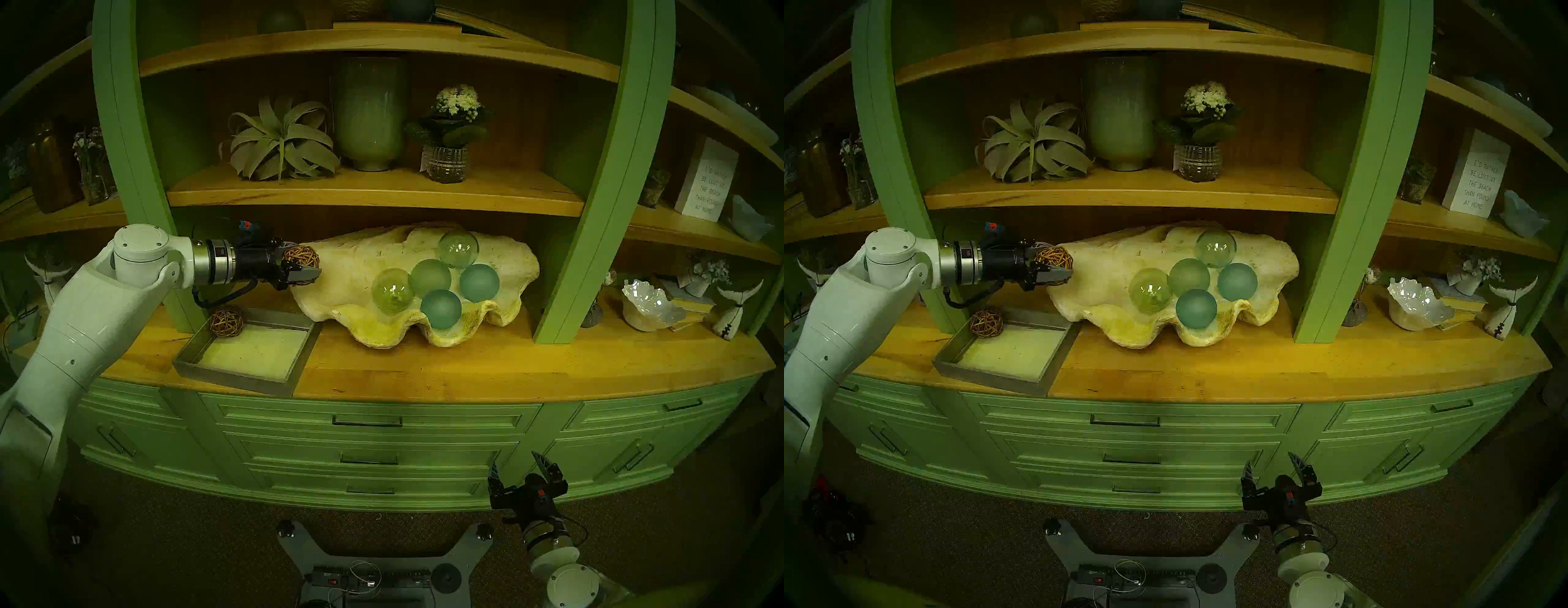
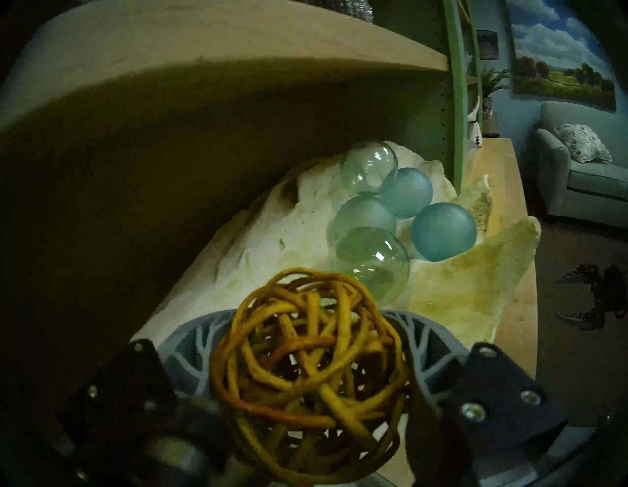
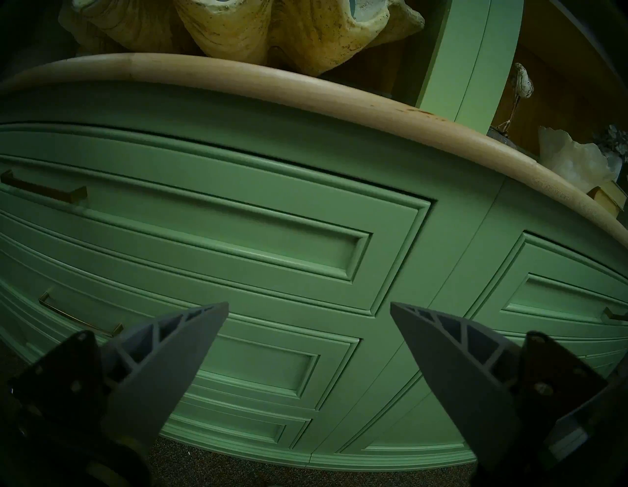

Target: Put wooden balls into bowl

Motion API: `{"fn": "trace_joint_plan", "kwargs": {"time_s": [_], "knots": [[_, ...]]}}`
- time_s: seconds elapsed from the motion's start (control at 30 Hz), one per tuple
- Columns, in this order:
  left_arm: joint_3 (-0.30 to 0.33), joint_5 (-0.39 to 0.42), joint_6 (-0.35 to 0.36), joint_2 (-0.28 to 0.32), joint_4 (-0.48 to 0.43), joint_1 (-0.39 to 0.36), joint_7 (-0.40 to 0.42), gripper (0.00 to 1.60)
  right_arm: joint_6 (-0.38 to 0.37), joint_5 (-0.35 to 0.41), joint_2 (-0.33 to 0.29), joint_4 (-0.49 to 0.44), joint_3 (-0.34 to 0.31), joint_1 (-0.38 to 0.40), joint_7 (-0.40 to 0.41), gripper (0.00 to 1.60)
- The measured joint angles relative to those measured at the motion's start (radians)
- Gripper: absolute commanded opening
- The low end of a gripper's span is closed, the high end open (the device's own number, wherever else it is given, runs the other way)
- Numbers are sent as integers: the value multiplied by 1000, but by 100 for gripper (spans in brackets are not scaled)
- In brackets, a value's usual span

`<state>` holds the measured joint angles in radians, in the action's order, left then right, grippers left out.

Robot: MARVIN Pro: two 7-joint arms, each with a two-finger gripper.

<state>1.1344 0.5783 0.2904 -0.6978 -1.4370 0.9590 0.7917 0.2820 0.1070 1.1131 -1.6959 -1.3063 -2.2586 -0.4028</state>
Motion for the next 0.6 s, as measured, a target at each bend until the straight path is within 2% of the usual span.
{"fn": "trace_joint_plan", "kwargs": {"time_s": [0.3, 0.5, 0.53, 0.6], "knots": [[-14, 5, 49, -40, -52, 33, -73, 0, 0, 0, 0, -1, 0, 0, 0, 160], [-32, -3, 70, -63, -48, 35, -98, 0, 0, 0, 0, -3, 0, 0, 0, 160], [-34, -5, 71, -65, -47, 34, -100, 3, 0, 0, 0, -3, 0, 0, 0, 160], [-39, -11, 73, -70, -41, 33, -103, 19, 0, 0, 0, -3, 0, 0, 0, 160]]}}
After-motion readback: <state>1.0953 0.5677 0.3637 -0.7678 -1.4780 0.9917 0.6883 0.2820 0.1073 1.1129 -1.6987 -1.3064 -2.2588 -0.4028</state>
